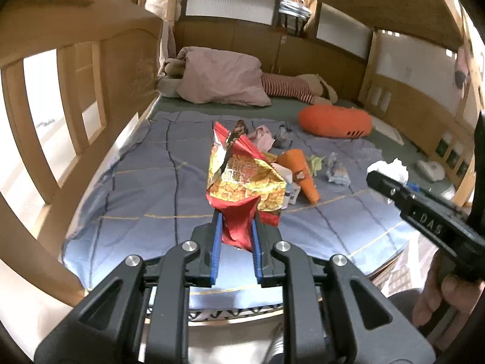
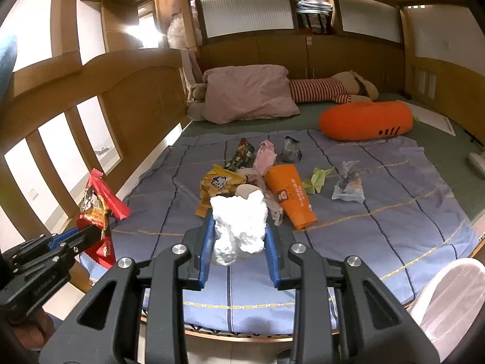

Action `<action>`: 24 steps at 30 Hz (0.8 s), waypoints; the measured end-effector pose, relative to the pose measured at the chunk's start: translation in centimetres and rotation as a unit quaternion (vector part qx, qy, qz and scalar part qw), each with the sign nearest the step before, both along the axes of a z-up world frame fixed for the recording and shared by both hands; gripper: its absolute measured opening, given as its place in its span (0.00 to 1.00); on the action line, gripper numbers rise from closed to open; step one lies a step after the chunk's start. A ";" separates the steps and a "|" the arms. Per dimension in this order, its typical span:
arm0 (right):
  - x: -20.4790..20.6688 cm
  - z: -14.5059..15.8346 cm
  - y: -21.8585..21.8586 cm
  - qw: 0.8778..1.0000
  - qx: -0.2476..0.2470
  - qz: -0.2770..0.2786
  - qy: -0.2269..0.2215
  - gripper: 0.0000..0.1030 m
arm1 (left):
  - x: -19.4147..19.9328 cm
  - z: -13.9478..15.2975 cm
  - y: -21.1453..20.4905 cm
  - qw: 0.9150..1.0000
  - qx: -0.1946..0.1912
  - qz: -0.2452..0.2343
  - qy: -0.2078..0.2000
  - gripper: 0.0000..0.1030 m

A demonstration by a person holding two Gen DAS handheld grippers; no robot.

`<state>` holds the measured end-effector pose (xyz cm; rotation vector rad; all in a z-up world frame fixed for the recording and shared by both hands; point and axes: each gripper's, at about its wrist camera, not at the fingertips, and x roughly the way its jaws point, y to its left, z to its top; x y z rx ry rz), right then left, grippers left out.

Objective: Collect trash
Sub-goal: 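Lift the red chip bag with the left tool while the right tool lifts the tissue, then open both tools over the white wastebasket to drop the tissue and chip bag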

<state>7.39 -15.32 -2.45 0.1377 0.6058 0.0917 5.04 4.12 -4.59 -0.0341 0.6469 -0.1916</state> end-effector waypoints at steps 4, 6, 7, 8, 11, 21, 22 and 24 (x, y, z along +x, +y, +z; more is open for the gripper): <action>0.5 -0.1 -0.1 1.000 0.000 -0.004 0.006 0.30 | 0.1 0.0 -0.1 1.000 0.010 0.005 -0.004 0.18; 0.5 -0.2 -0.1 1.000 -0.002 -0.004 0.006 0.30 | 0.5 -0.2 0.1 1.000 -0.006 -0.001 0.003 0.18; 0.6 -0.2 -0.2 1.000 -0.002 -0.003 0.005 0.30 | 0.6 -0.2 0.1 1.000 -0.013 -0.004 0.006 0.18; 0.6 -0.2 -0.3 1.000 0.001 0.000 0.005 0.30 | 0.6 -0.2 0.1 1.000 -0.017 -0.007 0.008 0.18; 0.5 -0.2 -1.0 1.000 0.015 0.003 -0.001 0.30 | 0.6 -0.3 -0.4 1.000 -0.002 -0.008 0.000 0.18; -5.7 2.7 -9.6 0.996 0.084 -0.012 -0.040 0.31 | 0.5 0.2 -3.6 0.994 -0.028 -0.105 -0.018 0.17; -6.9 3.2 -11.3 0.996 0.069 -0.032 -0.045 0.31 | 0.4 0.3 -4.6 0.990 -0.035 -0.136 -0.015 0.17; -8.8 3.5 -13.9 0.996 0.045 -0.066 -0.049 0.31 | 0.3 0.7 -6.7 0.984 -0.034 -0.174 -0.010 0.17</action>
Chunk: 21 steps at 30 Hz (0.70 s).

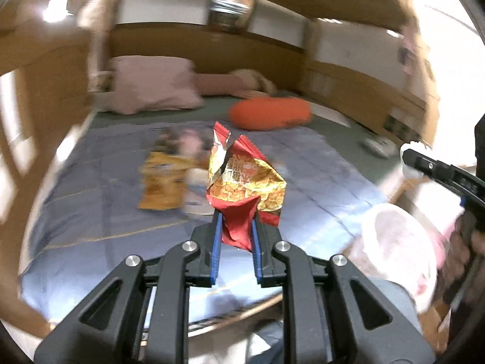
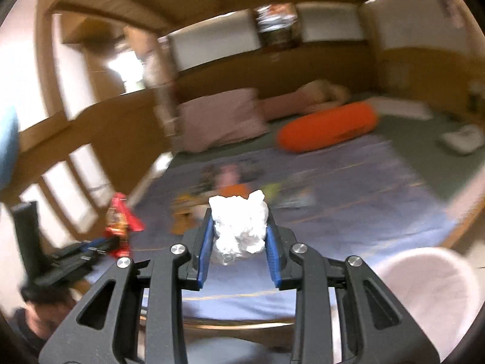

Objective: Collect trash
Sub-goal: 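Open both tools over the white wastebasket to drop the tissue and chip bag, then move both open tools back over the trash on the bed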

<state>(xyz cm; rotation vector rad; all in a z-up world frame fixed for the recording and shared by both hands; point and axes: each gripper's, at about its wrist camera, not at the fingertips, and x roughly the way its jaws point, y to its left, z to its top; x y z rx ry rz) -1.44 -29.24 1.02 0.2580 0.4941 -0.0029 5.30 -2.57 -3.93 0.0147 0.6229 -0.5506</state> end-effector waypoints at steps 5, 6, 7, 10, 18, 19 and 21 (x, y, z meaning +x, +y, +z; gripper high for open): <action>-5.3 -2.4 -7.6 0.994 -0.016 -0.086 0.061 0.31 | -0.6 1.4 -9.9 0.989 -0.024 -0.129 0.066 0.17; -5.9 -2.9 -8.3 0.993 -0.019 -0.095 0.070 0.31 | -1.2 1.6 -11.7 0.986 -0.024 -0.151 0.070 0.17; -6.8 -3.7 -9.3 0.990 -0.019 -0.108 0.086 0.33 | -2.0 1.7 -14.8 0.979 -0.017 -0.188 0.077 0.17; -8.6 -5.8 -11.9 0.983 0.007 -0.136 0.121 0.49 | -3.9 0.7 -21.9 0.956 0.009 -0.270 0.114 0.24; -10.3 -5.4 -14.5 0.979 0.050 -0.181 0.083 0.86 | -0.9 -2.2 -23.9 0.956 0.012 -0.233 0.179 0.83; -10.1 -5.2 -14.2 0.979 0.054 -0.178 0.079 0.86 | 0.3 -1.6 -21.8 0.961 -0.008 -0.211 0.177 0.85; -9.1 -5.0 -13.8 0.981 0.058 -0.170 0.077 0.86 | 2.3 -0.2 -17.7 0.974 -0.029 -0.163 0.155 0.91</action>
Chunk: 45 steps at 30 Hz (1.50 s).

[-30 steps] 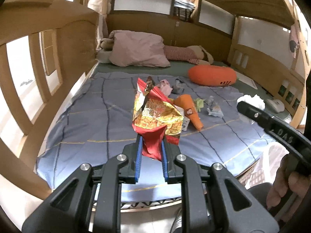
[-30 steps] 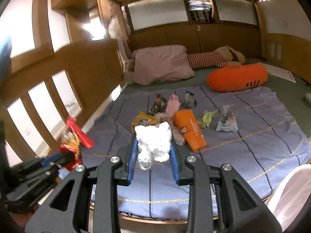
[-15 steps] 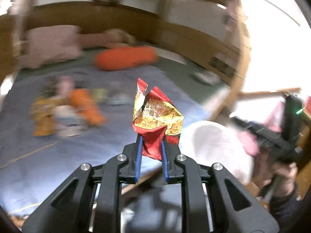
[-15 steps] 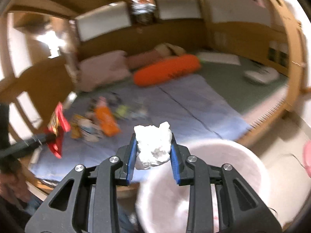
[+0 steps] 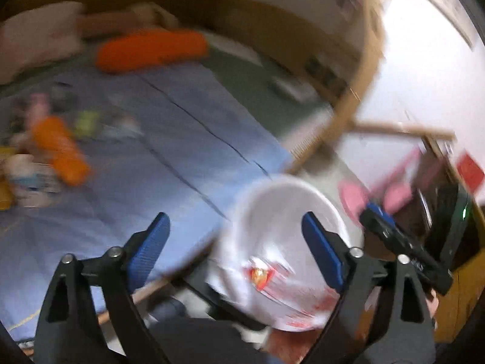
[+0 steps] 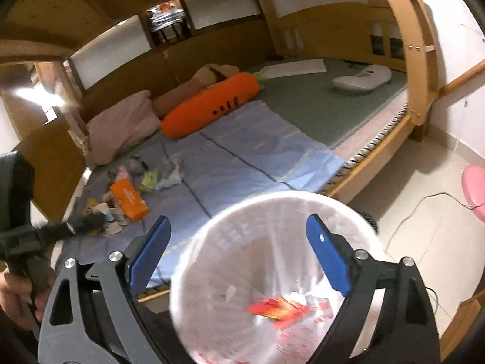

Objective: Collect trash
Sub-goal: 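Move both open tools back over the trash on the bed, then grasp the clear plastic bag with the right tool while the left tool grasps the green paper crane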

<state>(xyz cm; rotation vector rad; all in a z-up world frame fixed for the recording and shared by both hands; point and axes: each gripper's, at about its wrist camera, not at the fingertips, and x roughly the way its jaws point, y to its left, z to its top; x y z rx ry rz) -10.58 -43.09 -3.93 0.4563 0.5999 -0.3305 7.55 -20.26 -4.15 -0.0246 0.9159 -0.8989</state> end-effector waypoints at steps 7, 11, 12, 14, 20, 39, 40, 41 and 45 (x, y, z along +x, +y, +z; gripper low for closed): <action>8.7 2.9 8.2 0.994 -0.026 0.090 -0.051 0.88 | 7.9 2.8 15.5 0.966 0.057 0.223 -0.113 0.95; 13.9 2.5 12.5 0.990 -0.030 0.131 -0.040 0.89 | 9.6 3.2 22.3 0.945 0.074 0.287 -0.137 0.95; 15.1 2.0 13.5 0.989 -0.024 0.144 -0.030 0.89 | 9.4 2.9 23.7 0.941 0.071 0.298 -0.143 0.96; 16.4 1.5 14.6 0.987 -0.014 0.158 -0.019 0.89 | 9.4 1.3 25.9 0.935 0.067 0.319 -0.139 0.96; 19.6 1.6 17.1 0.987 0.011 0.160 -0.020 0.89 | 9.7 -0.3 26.9 0.946 0.078 0.298 -0.103 0.95; 27.2 -2.9 20.9 0.985 0.009 0.167 0.033 0.89 | 14.3 -5.7 23.4 0.955 0.122 0.266 -0.050 0.96; 27.7 -3.1 20.5 0.986 0.009 0.160 0.037 0.89 | 14.6 -6.0 23.3 0.955 0.122 0.266 -0.046 0.96; 28.1 -3.3 20.2 0.987 0.011 0.154 0.040 0.89 | 15.0 -6.3 23.3 0.955 0.122 0.266 -0.041 0.96; 30.2 -4.3 18.6 0.989 0.019 0.137 0.058 0.89 | 16.3 -7.0 23.4 0.957 0.105 0.271 -0.011 0.96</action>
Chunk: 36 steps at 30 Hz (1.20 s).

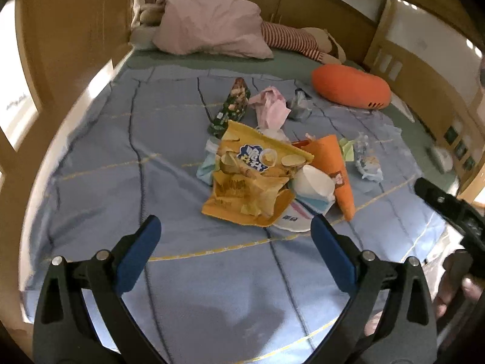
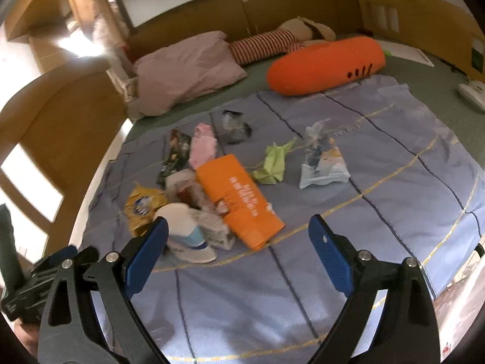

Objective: Collect trash
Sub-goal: 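Grasp the clear plastic bag with the right tool while the left tool grasps the green paper crane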

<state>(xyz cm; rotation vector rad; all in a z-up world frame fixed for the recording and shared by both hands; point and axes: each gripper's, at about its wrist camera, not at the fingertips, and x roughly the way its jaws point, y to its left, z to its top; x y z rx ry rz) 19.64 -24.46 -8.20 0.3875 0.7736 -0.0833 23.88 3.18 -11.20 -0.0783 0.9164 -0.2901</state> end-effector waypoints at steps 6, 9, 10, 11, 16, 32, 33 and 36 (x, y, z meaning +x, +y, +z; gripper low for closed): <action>5.1 -1.0 -4.7 0.997 -0.031 -0.062 0.025 0.89 | 0.4 -0.2 -0.8 1.000 -0.012 -0.007 0.005 0.96; 8.9 -3.6 -8.5 0.992 -0.020 -0.098 0.078 0.89 | 0.3 0.1 -1.5 1.000 -0.013 -0.017 -0.001 0.96; 10.1 -4.8 -9.4 0.990 -0.015 -0.101 0.099 0.89 | 0.3 0.1 -1.6 1.000 -0.012 -0.018 -0.003 0.96; 11.5 -6.2 -10.1 0.987 -0.013 -0.106 0.119 0.89 | 0.3 0.1 -1.7 1.000 -0.013 -0.018 -0.005 0.96; 14.9 -11.6 -11.3 0.977 -0.033 -0.113 0.179 0.70 | 0.1 0.6 -2.5 0.998 -0.032 -0.040 -0.022 0.96; 0.0 -1.2 -16.1 0.971 0.064 -0.226 -0.054 0.24 | 10.4 -2.3 -26.8 0.978 0.075 -0.193 -0.008 0.83; -0.4 -0.9 -16.0 0.970 0.068 -0.226 -0.062 0.24 | 11.3 -3.4 -28.1 0.977 0.088 -0.195 0.008 0.77; -0.7 -0.3 -15.5 0.969 0.076 -0.220 -0.080 0.24 | 14.0 -7.3 -30.9 0.972 0.123 -0.189 0.068 0.67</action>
